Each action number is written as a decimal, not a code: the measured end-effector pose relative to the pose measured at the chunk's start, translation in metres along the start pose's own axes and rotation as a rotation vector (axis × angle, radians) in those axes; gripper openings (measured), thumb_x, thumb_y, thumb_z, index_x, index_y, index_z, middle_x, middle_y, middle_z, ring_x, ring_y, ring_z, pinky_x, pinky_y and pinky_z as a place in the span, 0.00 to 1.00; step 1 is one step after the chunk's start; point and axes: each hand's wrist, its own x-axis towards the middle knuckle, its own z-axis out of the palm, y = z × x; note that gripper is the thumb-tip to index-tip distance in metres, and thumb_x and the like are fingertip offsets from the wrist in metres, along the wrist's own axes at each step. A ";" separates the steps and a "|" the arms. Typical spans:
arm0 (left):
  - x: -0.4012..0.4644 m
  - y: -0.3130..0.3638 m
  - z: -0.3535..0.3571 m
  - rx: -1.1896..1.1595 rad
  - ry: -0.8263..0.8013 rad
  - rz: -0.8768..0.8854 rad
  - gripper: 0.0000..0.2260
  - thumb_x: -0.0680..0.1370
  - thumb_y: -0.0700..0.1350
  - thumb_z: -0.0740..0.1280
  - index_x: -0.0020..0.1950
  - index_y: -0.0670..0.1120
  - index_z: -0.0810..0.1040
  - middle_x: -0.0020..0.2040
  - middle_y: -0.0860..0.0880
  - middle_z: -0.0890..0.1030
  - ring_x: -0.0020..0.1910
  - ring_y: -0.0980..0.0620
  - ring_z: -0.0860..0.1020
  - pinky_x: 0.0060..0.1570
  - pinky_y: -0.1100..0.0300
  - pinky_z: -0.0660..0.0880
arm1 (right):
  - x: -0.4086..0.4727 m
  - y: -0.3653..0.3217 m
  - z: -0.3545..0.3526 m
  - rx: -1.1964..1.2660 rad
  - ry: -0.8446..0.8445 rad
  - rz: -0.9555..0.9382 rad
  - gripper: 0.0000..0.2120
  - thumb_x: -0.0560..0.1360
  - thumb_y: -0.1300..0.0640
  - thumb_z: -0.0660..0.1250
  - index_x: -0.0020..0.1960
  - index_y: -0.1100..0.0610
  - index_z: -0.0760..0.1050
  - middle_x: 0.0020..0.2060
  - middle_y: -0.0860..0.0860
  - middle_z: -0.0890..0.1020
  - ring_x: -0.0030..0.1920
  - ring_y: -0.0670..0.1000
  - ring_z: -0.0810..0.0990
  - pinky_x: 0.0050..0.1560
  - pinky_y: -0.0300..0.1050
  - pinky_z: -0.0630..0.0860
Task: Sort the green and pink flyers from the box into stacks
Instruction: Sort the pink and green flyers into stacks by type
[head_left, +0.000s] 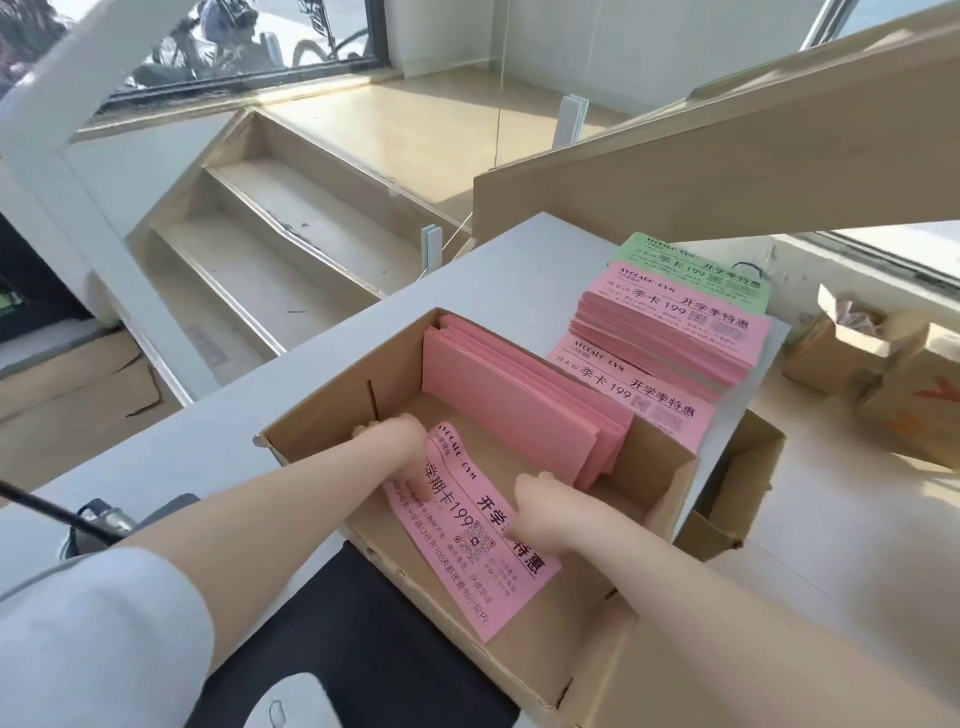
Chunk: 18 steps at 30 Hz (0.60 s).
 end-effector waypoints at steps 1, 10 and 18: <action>-0.001 -0.001 0.000 -0.011 -0.010 0.047 0.37 0.67 0.55 0.75 0.68 0.39 0.65 0.62 0.46 0.75 0.58 0.45 0.76 0.60 0.53 0.73 | -0.001 0.002 -0.001 0.031 0.010 0.006 0.17 0.80 0.57 0.58 0.65 0.65 0.66 0.64 0.61 0.69 0.57 0.56 0.75 0.52 0.47 0.72; -0.042 -0.027 -0.026 -0.965 0.109 0.619 0.04 0.77 0.38 0.66 0.49 0.44 0.79 0.46 0.48 0.85 0.46 0.50 0.83 0.49 0.57 0.78 | -0.005 0.018 -0.007 0.559 0.166 -0.083 0.20 0.73 0.51 0.68 0.62 0.54 0.68 0.57 0.49 0.78 0.54 0.49 0.79 0.55 0.50 0.78; -0.035 -0.037 -0.016 -1.026 0.389 0.398 0.03 0.77 0.39 0.64 0.48 0.43 0.77 0.43 0.49 0.84 0.42 0.52 0.82 0.48 0.58 0.78 | -0.023 0.047 -0.010 0.215 0.606 -0.141 0.03 0.76 0.55 0.63 0.47 0.50 0.75 0.44 0.48 0.82 0.44 0.50 0.81 0.44 0.52 0.79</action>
